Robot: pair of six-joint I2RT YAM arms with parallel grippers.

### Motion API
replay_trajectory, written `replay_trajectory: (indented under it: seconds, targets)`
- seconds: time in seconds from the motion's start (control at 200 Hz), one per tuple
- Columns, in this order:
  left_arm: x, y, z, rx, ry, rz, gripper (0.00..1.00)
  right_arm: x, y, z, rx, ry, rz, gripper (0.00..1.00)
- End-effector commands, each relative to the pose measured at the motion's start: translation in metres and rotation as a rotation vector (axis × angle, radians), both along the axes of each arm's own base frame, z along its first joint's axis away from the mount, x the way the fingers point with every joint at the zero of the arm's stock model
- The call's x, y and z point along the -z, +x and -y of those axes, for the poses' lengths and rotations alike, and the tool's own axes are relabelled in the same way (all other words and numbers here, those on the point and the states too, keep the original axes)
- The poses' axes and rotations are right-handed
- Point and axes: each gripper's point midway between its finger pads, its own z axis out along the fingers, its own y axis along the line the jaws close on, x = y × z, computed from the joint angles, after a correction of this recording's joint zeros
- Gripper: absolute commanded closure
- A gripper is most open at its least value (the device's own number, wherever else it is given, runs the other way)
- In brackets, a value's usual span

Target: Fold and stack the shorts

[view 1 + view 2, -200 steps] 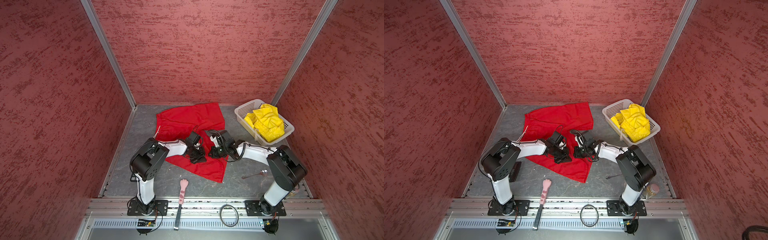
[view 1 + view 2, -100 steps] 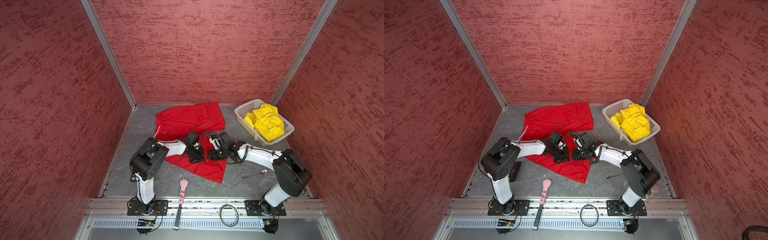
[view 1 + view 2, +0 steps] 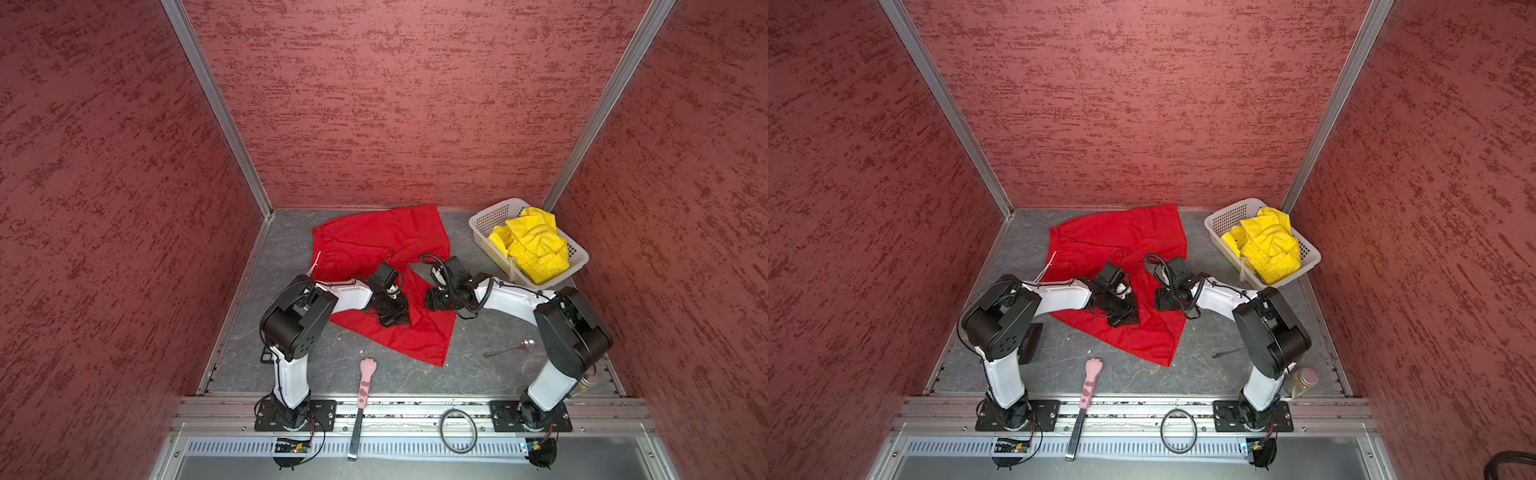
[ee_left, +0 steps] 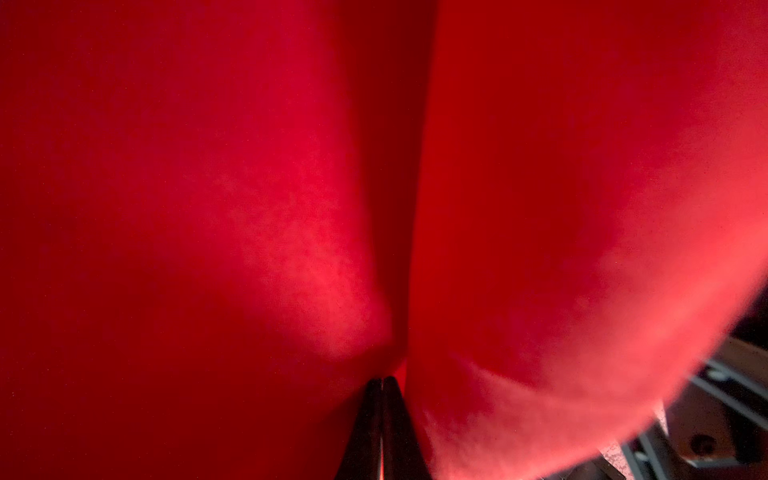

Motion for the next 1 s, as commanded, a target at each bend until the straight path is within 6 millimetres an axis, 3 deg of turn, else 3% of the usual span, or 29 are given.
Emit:
replay_trajectory:
  seconds: [0.0, 0.286, 0.446, 0.631, 0.992]
  targets:
    - [0.071, -0.04, -0.06, -0.03, 0.314, -0.159, 0.93, -0.011, 0.01, -0.011, -0.041, 0.006, 0.039, 0.34]
    - [0.073, -0.039, -0.059, -0.022, 0.311, -0.172, 0.93, 0.005, 0.001, -0.012, -0.126, -0.132, 0.036, 0.38]
    - [0.072, -0.036, -0.061, -0.024, 0.311, -0.169, 0.93, 0.015, -0.007, -0.002, -0.134, -0.2, 0.022, 0.41]
    - [0.072, -0.038, -0.062, -0.025, 0.311, -0.175, 0.93, 0.019, -0.006, 0.001, -0.126, -0.223, 0.025, 0.58]
    - [0.074, -0.04, -0.066, -0.035, 0.315, -0.179, 0.93, 0.028, -0.003, -0.002, -0.132, -0.24, 0.009, 0.78]
